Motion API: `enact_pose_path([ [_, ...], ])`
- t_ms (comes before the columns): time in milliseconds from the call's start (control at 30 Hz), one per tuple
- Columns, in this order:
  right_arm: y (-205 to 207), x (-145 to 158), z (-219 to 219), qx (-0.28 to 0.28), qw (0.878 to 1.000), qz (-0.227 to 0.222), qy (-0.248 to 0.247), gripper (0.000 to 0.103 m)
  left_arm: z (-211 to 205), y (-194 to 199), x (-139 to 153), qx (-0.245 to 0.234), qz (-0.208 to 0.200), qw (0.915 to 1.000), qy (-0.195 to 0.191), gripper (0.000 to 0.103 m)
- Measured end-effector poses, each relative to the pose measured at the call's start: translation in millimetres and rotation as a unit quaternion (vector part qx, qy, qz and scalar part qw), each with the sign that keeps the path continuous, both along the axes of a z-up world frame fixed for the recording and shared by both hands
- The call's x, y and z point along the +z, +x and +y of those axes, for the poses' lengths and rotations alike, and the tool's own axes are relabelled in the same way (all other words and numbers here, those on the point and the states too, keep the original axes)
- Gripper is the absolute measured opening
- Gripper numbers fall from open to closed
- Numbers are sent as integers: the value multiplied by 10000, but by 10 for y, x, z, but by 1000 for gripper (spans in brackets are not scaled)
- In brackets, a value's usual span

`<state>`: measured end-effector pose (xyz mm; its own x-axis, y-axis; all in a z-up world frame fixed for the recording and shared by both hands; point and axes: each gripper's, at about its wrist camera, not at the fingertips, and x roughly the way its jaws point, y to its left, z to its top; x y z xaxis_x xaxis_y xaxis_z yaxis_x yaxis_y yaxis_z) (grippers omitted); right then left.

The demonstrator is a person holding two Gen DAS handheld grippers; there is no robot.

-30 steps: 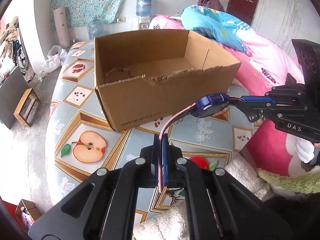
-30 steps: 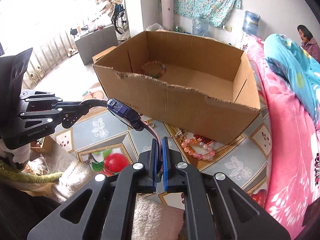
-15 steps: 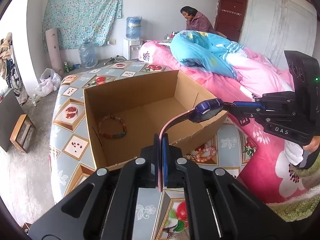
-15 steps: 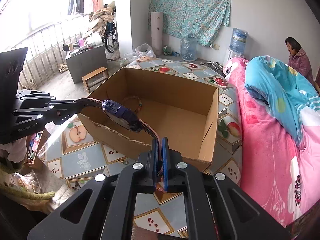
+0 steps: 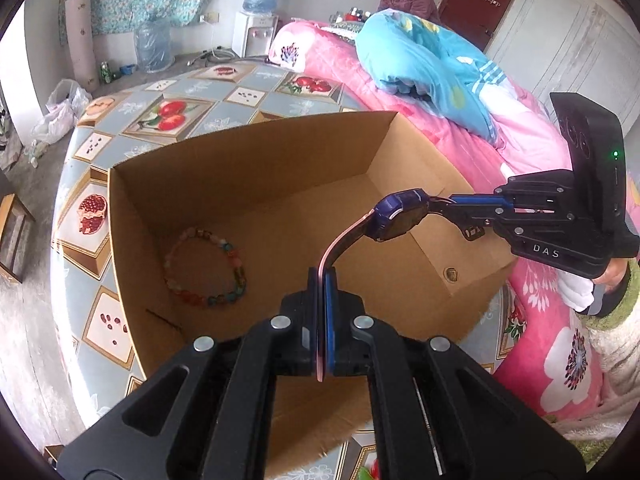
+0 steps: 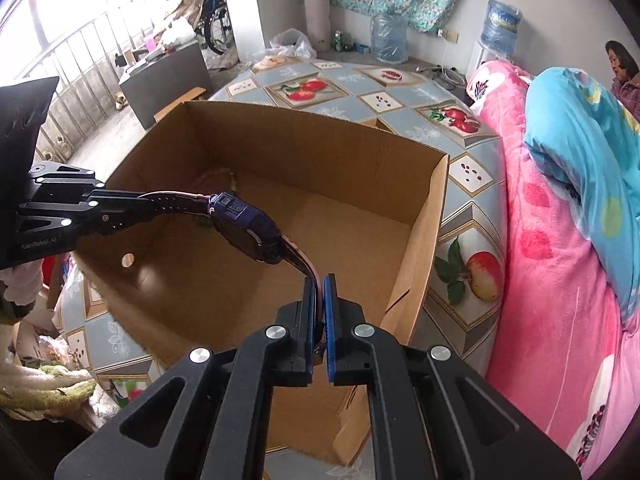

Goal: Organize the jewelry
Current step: 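Lower the watch into the box and open both grippers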

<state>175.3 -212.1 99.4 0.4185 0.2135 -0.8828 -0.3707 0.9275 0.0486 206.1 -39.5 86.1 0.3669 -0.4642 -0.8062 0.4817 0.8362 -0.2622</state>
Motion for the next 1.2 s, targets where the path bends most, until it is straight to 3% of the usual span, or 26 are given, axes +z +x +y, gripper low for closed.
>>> enact_pose_path([
  [200, 525, -268, 99, 124, 9967, 698, -389, 5, -42, 548, -307, 75, 861, 9962, 63, 3],
  [400, 873, -327, 190, 259, 9940, 662, -829, 6, -135, 950, -538, 172, 1380, 9899, 276, 3],
  [500, 940, -356, 250, 290, 9914, 443, -1198, 11, -157, 1056, -598, 305, 1514, 9868, 486, 20],
  [633, 975, -333, 259, 262, 9906, 204, -1328, 16, -117, 1072, -504, 440, 1146, 9909, 562, 40],
  [800, 958, -167, 172, 123, 9940, -96, -1082, 16, 56, 965, -267, 593, 575, 9958, 401, 41],
  [933, 973, 25, 91, -48, 9976, -189, -659, 16, 269, 807, 26, 790, 0, 9968, 142, 47],
  [1200, 995, 193, 76, -198, 9996, 202, 76, 16, 868, 264, 402, 1424, -813, 9862, -240, 56],
])
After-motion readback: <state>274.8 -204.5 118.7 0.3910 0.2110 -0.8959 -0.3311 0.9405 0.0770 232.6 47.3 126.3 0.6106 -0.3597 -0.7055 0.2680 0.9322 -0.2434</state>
